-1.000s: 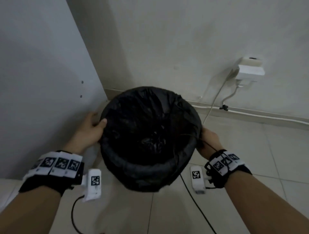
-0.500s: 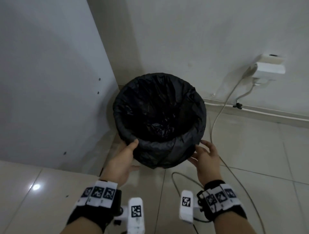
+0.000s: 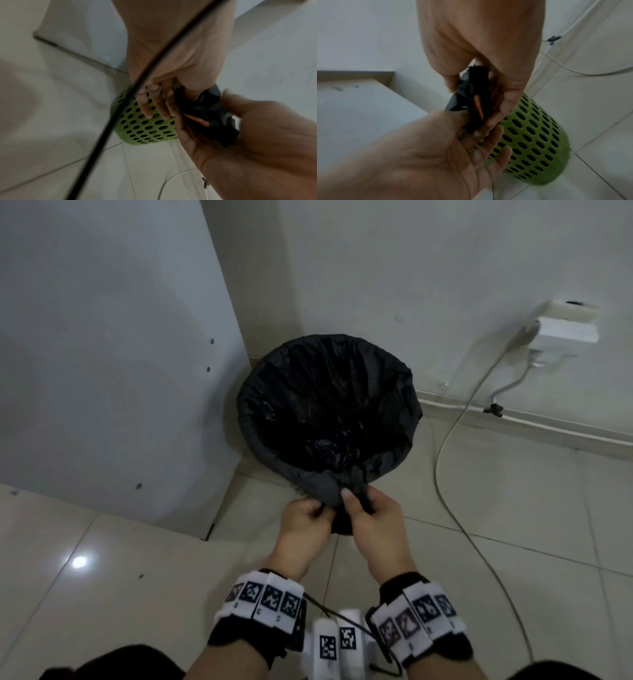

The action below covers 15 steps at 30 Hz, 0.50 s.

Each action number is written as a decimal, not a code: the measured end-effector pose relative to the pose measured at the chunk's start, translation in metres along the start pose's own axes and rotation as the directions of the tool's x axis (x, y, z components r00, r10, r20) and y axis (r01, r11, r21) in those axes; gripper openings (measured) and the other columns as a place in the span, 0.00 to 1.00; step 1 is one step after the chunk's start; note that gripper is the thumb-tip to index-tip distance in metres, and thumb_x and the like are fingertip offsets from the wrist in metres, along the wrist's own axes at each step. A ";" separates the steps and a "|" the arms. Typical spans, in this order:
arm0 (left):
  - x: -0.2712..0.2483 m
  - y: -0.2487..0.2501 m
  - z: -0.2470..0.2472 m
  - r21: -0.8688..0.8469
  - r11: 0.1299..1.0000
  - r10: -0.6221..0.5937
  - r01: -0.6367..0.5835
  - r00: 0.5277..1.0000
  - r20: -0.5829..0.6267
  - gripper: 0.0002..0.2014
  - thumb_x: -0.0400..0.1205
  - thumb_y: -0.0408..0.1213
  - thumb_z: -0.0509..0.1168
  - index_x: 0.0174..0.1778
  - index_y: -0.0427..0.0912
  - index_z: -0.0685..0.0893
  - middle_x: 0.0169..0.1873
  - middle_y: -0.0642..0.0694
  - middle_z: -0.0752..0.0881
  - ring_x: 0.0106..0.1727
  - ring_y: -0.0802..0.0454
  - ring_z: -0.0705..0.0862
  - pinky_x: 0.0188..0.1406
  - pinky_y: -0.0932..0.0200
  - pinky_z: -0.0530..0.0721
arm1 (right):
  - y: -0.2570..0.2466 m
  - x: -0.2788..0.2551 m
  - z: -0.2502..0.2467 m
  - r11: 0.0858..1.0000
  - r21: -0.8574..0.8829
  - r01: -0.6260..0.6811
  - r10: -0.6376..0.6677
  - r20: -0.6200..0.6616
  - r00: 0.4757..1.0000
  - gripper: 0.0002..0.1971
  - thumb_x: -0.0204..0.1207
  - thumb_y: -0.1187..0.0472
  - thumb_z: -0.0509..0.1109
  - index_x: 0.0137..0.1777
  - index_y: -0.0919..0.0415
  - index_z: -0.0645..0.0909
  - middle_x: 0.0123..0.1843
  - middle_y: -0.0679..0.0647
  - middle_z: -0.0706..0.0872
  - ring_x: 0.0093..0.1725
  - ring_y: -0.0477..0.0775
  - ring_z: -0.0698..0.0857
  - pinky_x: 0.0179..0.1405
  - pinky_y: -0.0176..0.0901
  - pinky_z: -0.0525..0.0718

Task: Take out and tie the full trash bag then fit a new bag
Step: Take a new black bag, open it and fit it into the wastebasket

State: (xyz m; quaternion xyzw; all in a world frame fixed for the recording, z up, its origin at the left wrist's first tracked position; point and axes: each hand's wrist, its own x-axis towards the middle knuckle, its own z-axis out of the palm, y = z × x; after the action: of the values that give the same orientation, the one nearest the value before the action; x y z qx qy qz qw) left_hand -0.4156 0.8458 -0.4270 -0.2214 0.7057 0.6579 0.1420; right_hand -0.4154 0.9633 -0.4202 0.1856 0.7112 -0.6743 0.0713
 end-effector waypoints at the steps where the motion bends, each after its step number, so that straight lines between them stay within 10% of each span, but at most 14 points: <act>1: 0.002 0.001 0.000 0.025 1.000 0.002 -0.002 0.999 0.032 0.10 0.81 0.35 0.66 0.45 0.35 0.92 0.44 0.39 0.94 0.51 0.41 0.92 0.57 0.35 0.88 | 0.001 0.004 0.001 0.995 0.069 -0.071 0.071 0.001 0.997 0.08 0.82 0.62 0.70 0.55 0.58 0.89 0.51 0.56 0.94 0.52 0.55 0.92 0.56 0.61 0.90; 7: 0.010 0.013 -0.002 -0.201 0.967 -0.112 0.160 0.966 0.232 0.15 0.88 0.33 0.56 0.62 0.31 0.86 0.57 0.35 0.89 0.61 0.43 0.86 0.56 0.46 0.88 | -0.010 0.023 -0.008 0.679 0.492 -0.545 0.423 0.345 0.838 0.10 0.83 0.75 0.58 0.50 0.65 0.81 0.31 0.58 0.83 0.24 0.49 0.79 0.19 0.37 0.76; 11: 0.011 0.004 0.004 -0.358 0.884 -0.182 0.300 0.927 0.328 0.12 0.86 0.37 0.63 0.50 0.30 0.85 0.42 0.35 0.86 0.51 0.36 0.85 0.54 0.38 0.89 | -0.010 0.032 -0.016 0.542 0.456 -0.706 0.476 0.525 0.705 0.13 0.83 0.74 0.50 0.43 0.65 0.74 0.22 0.55 0.75 0.13 0.43 0.67 0.08 0.31 0.62; 15: 0.016 0.000 0.007 -0.360 0.852 -0.245 0.381 0.897 0.369 0.20 0.79 0.38 0.73 0.61 0.28 0.82 0.44 0.34 0.77 0.61 0.32 0.76 0.63 0.23 0.80 | 0.002 0.040 -0.022 0.552 0.321 -0.769 0.497 0.614 0.613 0.09 0.81 0.70 0.54 0.42 0.64 0.74 0.28 0.56 0.77 0.11 0.42 0.65 0.07 0.27 0.61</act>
State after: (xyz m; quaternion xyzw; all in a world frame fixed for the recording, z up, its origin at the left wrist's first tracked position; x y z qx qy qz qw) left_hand -0.4299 0.8503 -0.4358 -0.2544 0.4686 0.7888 0.3058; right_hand -0.4482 0.9921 -0.4341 0.2861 0.3218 -0.7969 0.4238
